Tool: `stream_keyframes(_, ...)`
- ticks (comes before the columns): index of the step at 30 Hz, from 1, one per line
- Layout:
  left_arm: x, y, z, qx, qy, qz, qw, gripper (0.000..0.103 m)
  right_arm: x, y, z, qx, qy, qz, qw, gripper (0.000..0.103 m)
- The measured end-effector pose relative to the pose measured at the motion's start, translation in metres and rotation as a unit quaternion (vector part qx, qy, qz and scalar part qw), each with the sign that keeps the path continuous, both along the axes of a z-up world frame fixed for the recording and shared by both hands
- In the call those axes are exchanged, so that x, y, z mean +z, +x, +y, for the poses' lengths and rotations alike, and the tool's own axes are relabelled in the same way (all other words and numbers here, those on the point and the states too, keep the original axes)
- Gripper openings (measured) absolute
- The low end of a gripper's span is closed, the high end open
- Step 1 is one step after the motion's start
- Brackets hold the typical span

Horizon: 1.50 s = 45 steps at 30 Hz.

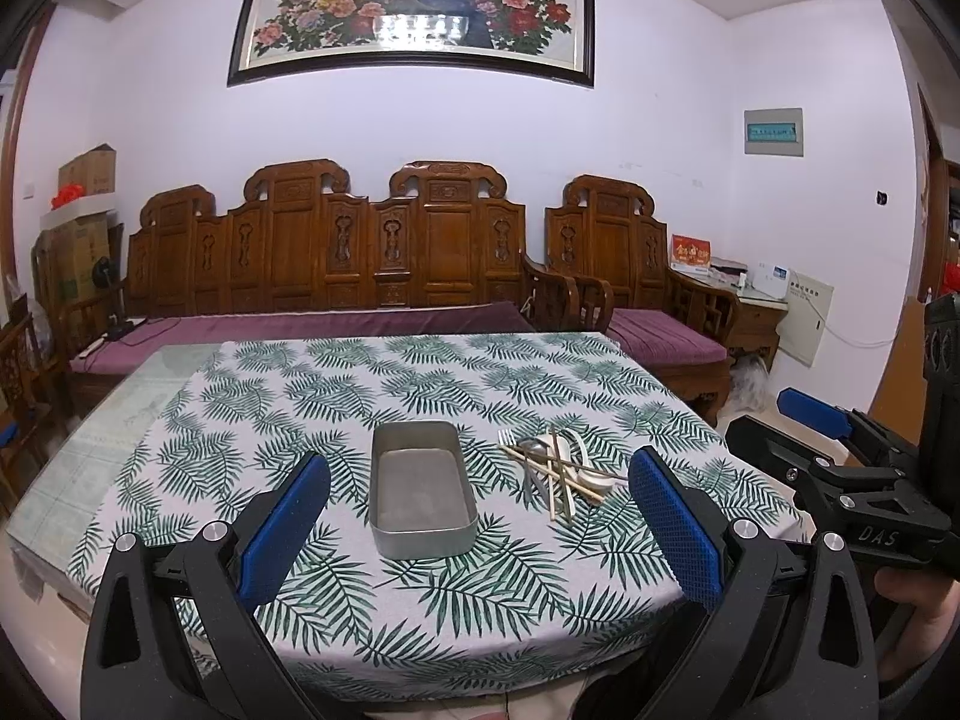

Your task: Organize utensils

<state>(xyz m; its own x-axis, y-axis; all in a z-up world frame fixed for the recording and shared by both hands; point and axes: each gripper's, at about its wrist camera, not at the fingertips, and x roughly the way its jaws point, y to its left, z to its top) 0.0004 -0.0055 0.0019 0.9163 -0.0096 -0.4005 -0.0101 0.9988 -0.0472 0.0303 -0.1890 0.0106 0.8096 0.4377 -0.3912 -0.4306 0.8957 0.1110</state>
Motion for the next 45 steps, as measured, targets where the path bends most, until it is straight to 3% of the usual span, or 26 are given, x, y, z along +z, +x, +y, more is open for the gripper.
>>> stream_keyframes(23, -0.001, -0.002, 0.001, -0.002, -0.001, 0.000, 1.0000, 0.096, 0.003, -0.003, 0.000, 0.000, 0.002, 0.000, 1.000, 0.100)
stream_keyframes(28, -0.010, 0.006, 0.002, -0.002, -0.001, 0.019, 0.9998, 0.096, 0.013, -0.003, 0.002, -0.001, -0.001, 0.007, 1.000, 0.100)
stream_keyframes(33, -0.028, 0.020, 0.004, -0.004, -0.001, 0.047, 0.9989, 0.096, 0.001, 0.010, 0.003, -0.001, -0.008, 0.020, 1.000, 0.100)
stream_keyframes(38, -0.043, 0.037, 0.005, -0.015, 0.000, 0.067, 0.9977, 0.096, -0.021, 0.031, -0.003, 0.002, -0.022, 0.033, 0.999, 0.092)
stream_keyframes(45, -0.064, 0.064, 0.006, -0.027, 0.010, 0.091, 0.9954, 0.094, -0.059, 0.078, -0.009, -0.006, -0.044, 0.068, 0.997, 0.071)
